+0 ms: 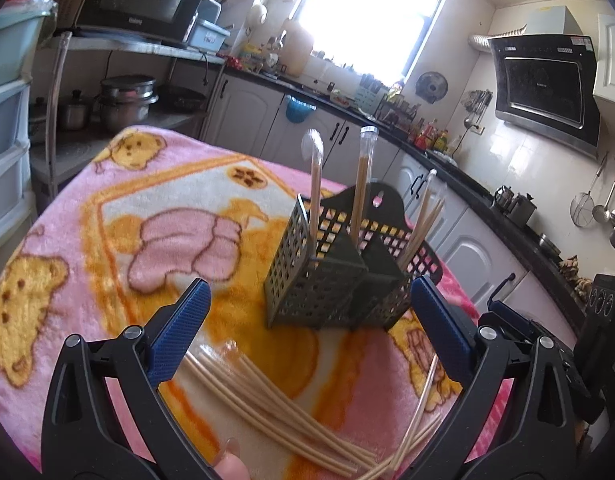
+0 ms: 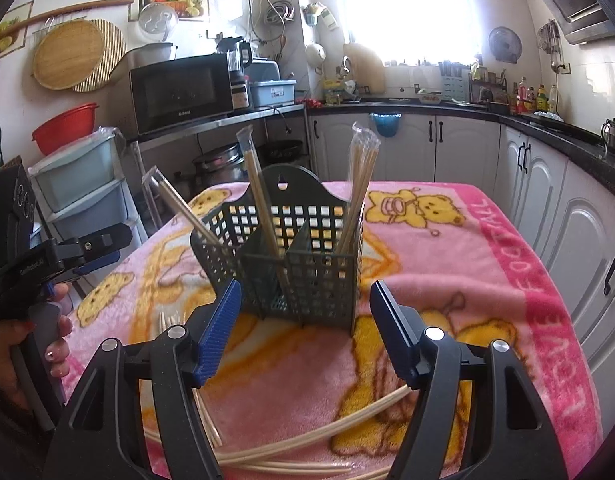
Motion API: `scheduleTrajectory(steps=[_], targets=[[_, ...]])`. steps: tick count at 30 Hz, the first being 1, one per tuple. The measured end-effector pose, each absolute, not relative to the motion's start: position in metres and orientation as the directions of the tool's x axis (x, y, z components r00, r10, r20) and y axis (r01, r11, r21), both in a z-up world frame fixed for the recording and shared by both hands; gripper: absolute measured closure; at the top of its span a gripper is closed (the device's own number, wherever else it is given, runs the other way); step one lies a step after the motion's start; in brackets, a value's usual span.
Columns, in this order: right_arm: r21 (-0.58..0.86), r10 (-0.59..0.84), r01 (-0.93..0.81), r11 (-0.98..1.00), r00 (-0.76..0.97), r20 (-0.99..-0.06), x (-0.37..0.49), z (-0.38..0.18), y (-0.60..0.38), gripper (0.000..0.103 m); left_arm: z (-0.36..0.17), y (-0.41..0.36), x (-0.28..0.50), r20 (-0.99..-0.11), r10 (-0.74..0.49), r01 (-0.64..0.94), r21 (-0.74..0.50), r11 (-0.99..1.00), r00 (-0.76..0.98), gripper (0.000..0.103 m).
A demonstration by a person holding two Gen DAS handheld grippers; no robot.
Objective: Organize utensils
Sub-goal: 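Lower both grippers toward the wrapped chopsticks on the blanket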
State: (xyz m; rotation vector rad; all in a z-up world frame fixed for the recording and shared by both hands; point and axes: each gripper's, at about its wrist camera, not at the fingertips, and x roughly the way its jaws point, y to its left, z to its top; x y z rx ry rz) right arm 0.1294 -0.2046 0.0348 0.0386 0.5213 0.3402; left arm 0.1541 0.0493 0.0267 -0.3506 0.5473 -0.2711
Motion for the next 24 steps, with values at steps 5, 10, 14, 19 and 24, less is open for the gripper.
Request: scheduleTrajectory(steps=[5,10,14,19,24], targets=[[0.12,0.325,-0.308,0.944,0.801,-0.503,0.127,0.027,-0.204,0.038,0.011,0.045,0.153,-0.501,-0.341,0.152,-0.38,0.912,0.796,0.011],[0.119,0.322,-0.306,0.945,0.789,-0.523,0.125,0.018,-0.204,0.038,-0.003,0.042,0.151,-0.537,-0.349,0.149,-0.38,0.913,0.768,0.011],[0.127,0.318,-0.298,0.946,0.78,-0.539,0.125,0.012,-0.205,0.038,-0.014,0.037,0.151,-0.566,-0.354,0.147,-0.378,0.914,0.744,0.011],[0.137,0.309,-0.281,0.95,0.771,-0.557,0.125,0.005,-0.21,0.038,-0.027,0.037,0.153,-0.598,-0.37,0.134,-0.401,0.906,0.711,0.011],[0.14,0.29,-0.257,0.956,0.766,-0.574,0.128,-0.001,-0.216,0.038,-0.039,0.04,0.163,-0.62,-0.397,0.111,-0.447,0.888,0.677,0.014]])
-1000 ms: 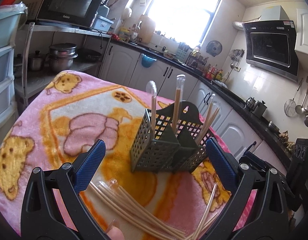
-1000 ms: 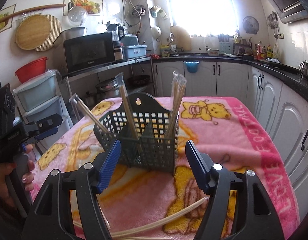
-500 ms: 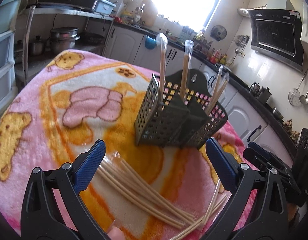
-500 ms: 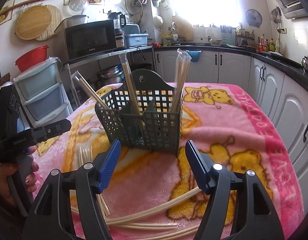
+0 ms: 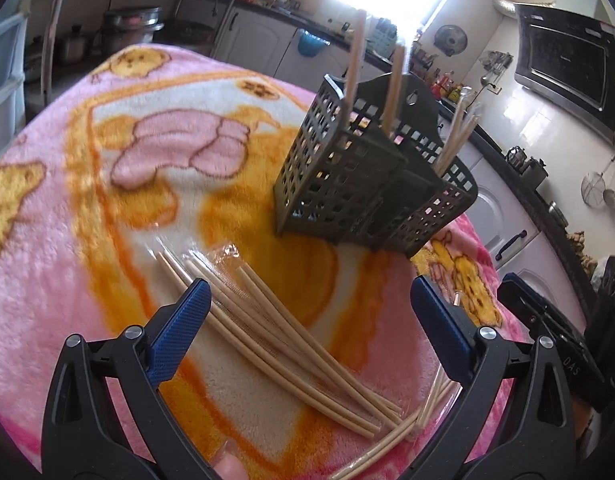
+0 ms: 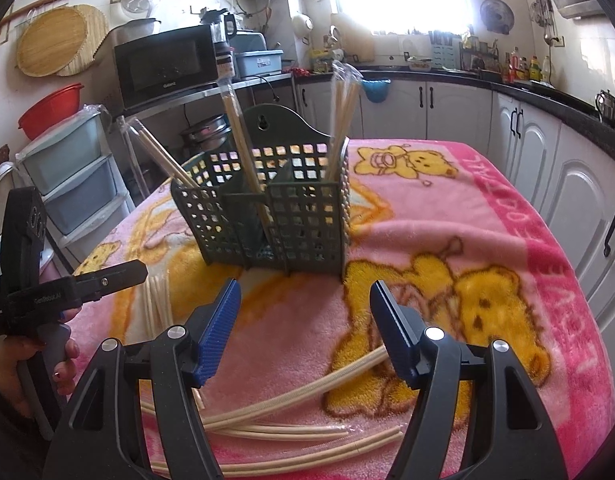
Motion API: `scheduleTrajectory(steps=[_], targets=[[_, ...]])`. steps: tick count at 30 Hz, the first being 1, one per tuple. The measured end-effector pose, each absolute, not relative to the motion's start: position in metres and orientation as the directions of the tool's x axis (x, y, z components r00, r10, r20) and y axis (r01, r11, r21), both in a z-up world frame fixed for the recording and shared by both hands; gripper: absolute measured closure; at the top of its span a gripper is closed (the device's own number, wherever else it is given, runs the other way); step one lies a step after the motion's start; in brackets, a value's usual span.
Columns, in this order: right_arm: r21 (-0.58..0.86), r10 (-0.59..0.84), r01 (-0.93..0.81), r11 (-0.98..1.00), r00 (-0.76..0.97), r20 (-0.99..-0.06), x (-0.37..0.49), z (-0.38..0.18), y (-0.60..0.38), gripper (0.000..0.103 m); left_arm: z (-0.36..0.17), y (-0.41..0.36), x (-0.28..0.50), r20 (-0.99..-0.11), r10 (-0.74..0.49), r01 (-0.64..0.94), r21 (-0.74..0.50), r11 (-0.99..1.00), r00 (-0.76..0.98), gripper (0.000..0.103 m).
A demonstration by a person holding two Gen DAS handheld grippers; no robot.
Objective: Organize utensils
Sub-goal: 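Lower both grippers toward the wrapped chopsticks on the blanket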
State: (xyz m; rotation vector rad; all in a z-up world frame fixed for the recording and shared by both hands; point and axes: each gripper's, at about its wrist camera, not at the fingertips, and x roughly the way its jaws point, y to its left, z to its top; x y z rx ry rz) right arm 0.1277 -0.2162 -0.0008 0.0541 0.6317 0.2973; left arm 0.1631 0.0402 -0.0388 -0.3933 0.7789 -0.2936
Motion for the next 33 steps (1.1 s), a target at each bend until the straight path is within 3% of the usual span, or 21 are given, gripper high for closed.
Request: scheduleTrajectory(steps=[4,11,26,33], targets=[[0.141,0.266,-0.228,0.963,0.757,-0.597,0.132,-0.009,-0.224,0.038,-0.047,0.043,0.172,-0.634,-0.403,0.085,-0.47,0.879,0.66,0.023],[0.155,0.245,-0.189,0.97,0.723,-0.646,0.142,-0.025,-0.236,0.038,-0.059,0.047,0.187,-0.653,-0.411,0.041,-0.503,0.863,0.636,0.029],[0.265,0.25,-0.071,0.962,0.621,-0.743,0.176,-0.055,-0.267,0.039,-0.065,0.036,0.223,-0.725,-0.343,0.006,-0.423,0.906,0.597,0.043],[0.331,0.278,-0.016,0.943,0.583,-0.764,0.19,-0.067,-0.275,0.051,-0.067,0.036,0.235,-0.741,-0.319,-0.012,-0.403,0.915,0.591,0.049]])
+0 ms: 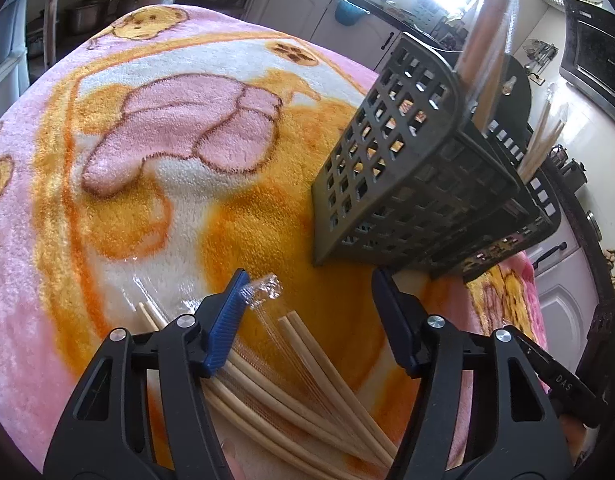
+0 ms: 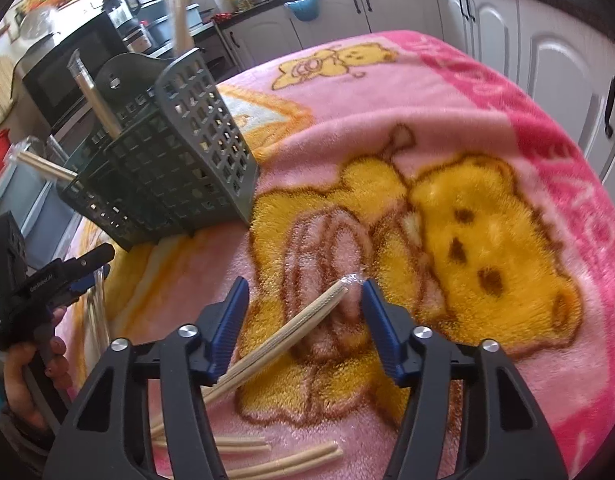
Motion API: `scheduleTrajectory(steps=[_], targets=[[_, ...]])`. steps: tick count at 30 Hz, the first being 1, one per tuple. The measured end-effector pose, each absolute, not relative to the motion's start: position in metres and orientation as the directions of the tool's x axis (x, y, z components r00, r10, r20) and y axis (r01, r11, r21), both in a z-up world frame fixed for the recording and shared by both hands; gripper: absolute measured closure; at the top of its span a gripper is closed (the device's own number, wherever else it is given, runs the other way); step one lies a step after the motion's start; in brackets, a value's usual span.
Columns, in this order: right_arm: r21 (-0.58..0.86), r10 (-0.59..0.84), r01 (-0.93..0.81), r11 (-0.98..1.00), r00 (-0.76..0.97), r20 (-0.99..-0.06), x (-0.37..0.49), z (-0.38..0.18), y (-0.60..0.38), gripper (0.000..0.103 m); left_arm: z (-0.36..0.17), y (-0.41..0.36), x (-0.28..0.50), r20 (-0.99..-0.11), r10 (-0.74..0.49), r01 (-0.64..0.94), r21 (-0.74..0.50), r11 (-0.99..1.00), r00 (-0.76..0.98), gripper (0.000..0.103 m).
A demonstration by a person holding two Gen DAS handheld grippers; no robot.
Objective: Organize utensils
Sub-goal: 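Grasp a wrapped chopstick with the left gripper while the right gripper grasps another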
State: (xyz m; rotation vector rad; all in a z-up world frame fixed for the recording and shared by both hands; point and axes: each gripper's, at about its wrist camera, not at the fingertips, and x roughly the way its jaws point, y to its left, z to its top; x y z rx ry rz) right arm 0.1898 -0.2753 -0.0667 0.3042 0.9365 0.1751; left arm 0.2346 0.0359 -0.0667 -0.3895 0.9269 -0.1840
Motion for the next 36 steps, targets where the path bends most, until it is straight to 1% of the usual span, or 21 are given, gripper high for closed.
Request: scheduleTrajectory(steps=[2,5,7,9,10,12,13,15,16,19,21,23,27,30,36], targets=[[0.343,0.281,-0.003,0.939,0.581,-0.764,0.192,-0.068,-0.277,0.053,-0.068,0.037,0.237,-0.743,-0.315,-0.019,-0.403,0.915,0.59,0.051],[0.346,0.272,0.017,0.938,0.581,-0.767,0.195,-0.069,-0.281,0.062,-0.07,0.038,0.239,-0.745,-0.307,-0.026,-0.398,0.917,0.592,0.056],[0.341,0.264,0.025,0.94,0.582,-0.77,0.198,-0.07,-0.282,0.068,-0.071,0.037,0.241,-0.746,-0.301,-0.031,-0.395,0.918,0.594,0.062],[0.335,0.255,0.031,0.942,0.583,-0.771,0.199,-0.071,-0.284,0.077,-0.072,0.039,0.241,-0.747,-0.295,-0.038,-0.392,0.919,0.596,0.067],[0.332,0.251,0.032,0.943,0.584,-0.772,0.2,-0.072,-0.285,0.08,-0.072,0.039,0.241,-0.748,-0.292,-0.041,-0.391,0.919,0.597,0.071],[0.334,0.25,0.036,0.942,0.588,-0.769,0.199,-0.072,-0.287,0.085,-0.073,0.041,0.241,-0.748,-0.289,-0.045,-0.391,0.919,0.597,0.074],[0.34,0.254,0.038,0.94,0.591,-0.766,0.2,-0.073,-0.288,0.086,-0.073,0.042,0.241,-0.748,-0.287,-0.046,-0.39,0.92,0.598,0.077],[0.342,0.252,0.04,0.939,0.596,-0.762,0.2,-0.073,-0.29,0.094,-0.074,0.044,0.241,-0.752,-0.276,-0.053,-0.381,0.923,0.598,0.083],[0.346,0.256,0.039,0.937,0.599,-0.759,0.2,-0.073,-0.29,0.095,-0.074,0.047,0.239,-0.752,-0.275,-0.055,-0.381,0.923,0.599,0.086],[0.364,0.267,0.039,0.93,0.609,-0.747,0.199,-0.072,-0.291,0.096,-0.075,0.052,0.238,-0.749,-0.286,-0.058,-0.396,0.917,0.598,0.092],[0.373,0.272,0.039,0.927,0.616,-0.74,0.199,-0.07,-0.29,0.097,-0.074,0.055,0.235,-0.745,-0.296,-0.056,-0.408,0.911,0.598,0.093],[0.386,0.281,0.031,0.922,0.631,-0.723,0.197,-0.066,-0.289,0.097,-0.071,0.056,0.232,-0.733,-0.314,-0.048,-0.427,0.903,0.604,0.099],[0.406,0.303,0.002,0.914,0.662,-0.686,0.193,-0.055,-0.286,0.097,-0.059,0.06,0.221,-0.689,-0.353,-0.013,-0.465,0.885,0.634,0.1],[0.418,0.331,-0.049,0.907,0.695,-0.638,0.189,-0.041,-0.281,0.097,-0.047,0.061,0.212,-0.662,-0.36,0.011,-0.469,0.883,0.658,0.1],[0.399,0.357,-0.131,0.907,0.742,-0.568,0.178,-0.012,-0.267,0.098,-0.021,0.062,0.198,-0.602,-0.383,0.06,-0.485,0.872,0.701,0.1]])
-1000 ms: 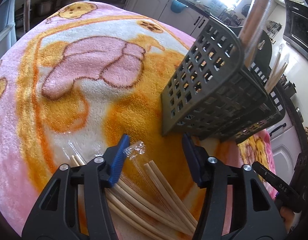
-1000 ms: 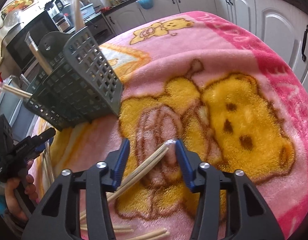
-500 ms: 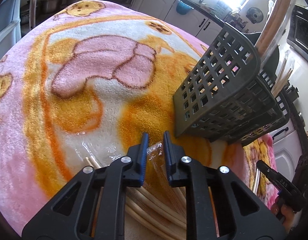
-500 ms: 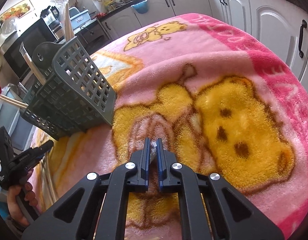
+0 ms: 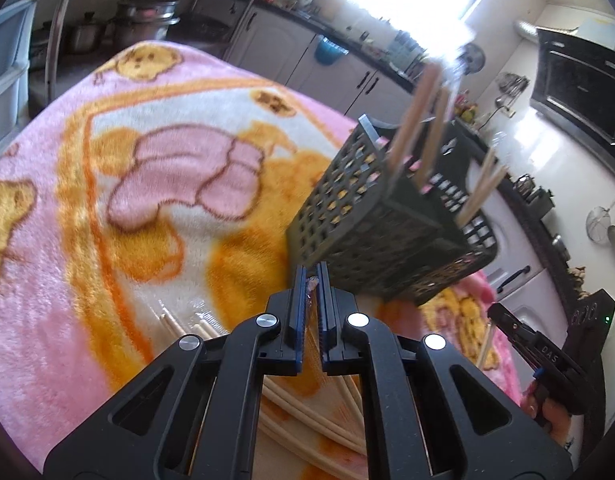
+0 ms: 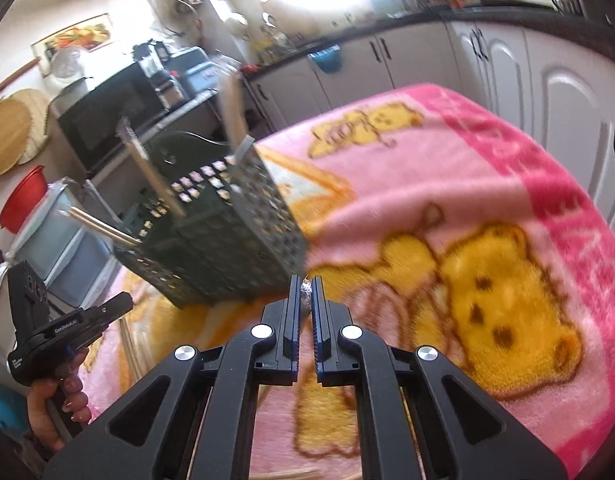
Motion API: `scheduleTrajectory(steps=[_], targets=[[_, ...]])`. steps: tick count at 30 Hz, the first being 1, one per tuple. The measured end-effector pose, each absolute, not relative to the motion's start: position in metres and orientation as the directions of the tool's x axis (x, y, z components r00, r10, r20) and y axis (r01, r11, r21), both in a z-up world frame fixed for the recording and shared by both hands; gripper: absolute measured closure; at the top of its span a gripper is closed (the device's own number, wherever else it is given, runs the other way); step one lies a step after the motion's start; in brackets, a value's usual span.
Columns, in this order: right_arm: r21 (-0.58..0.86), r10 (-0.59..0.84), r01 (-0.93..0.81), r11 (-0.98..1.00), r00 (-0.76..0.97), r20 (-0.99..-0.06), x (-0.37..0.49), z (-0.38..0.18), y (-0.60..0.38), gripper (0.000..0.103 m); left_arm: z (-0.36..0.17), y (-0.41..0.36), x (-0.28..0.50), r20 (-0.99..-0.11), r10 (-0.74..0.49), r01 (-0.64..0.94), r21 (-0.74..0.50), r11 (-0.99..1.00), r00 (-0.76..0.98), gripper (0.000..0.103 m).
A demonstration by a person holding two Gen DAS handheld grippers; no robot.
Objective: Organize utensils
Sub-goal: 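Grasp a wrapped chopstick with the left gripper while the right gripper grasps another, then lift both held chopsticks upright and carry them over the green caddy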
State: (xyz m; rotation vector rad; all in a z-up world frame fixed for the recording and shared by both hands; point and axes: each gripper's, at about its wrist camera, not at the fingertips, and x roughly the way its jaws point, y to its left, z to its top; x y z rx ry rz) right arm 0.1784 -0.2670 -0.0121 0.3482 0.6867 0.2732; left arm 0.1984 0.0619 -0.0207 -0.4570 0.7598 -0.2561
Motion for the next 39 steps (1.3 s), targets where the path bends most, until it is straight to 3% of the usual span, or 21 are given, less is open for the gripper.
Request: scheduleTrajectory(steps=[14,39], targets=[[0.31,0.365,-0.246,0.918,0.829,-0.424,0.153,0.055,-0.254,0.098,0.045,0.047,0.168,-0.456,-0.429,0.192,-0.478,0.857,0.779,0.101],[0.237,0.378,-0.314,0.919,0.872,-0.312,0.123,0.1,-0.238,0.098,0.105,0.022,0.151,-0.316,-0.487,0.327,-0.444,0.835,0.814,0.102]])
